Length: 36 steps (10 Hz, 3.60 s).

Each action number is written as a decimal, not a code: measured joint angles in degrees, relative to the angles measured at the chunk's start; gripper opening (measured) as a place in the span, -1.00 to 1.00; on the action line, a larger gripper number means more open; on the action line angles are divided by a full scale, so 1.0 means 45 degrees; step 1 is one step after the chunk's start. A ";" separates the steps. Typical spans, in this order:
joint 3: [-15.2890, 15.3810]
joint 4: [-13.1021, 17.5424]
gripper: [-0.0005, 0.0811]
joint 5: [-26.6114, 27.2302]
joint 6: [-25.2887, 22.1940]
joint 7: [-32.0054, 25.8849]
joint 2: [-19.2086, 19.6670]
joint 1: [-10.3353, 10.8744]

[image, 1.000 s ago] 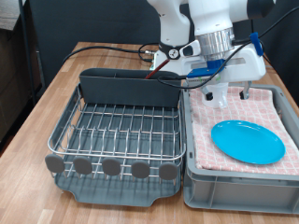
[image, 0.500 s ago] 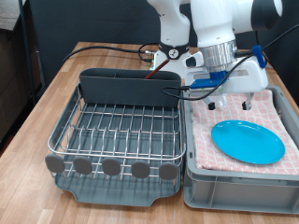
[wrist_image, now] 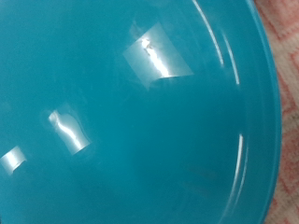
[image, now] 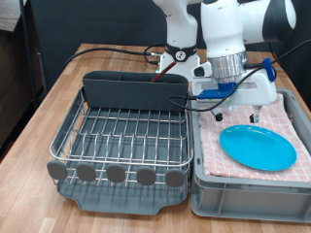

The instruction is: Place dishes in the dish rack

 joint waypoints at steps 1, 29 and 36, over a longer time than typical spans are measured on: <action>0.0046 0.0090 0.98 0.0121 0.0000 -0.0183 0.0167 -0.0040; -0.2967 0.1394 -0.90 -0.6054 -0.1223 0.4886 0.0463 0.1870; -0.4842 0.2023 -0.94 -1.4551 -0.5850 1.0931 -0.2051 0.2825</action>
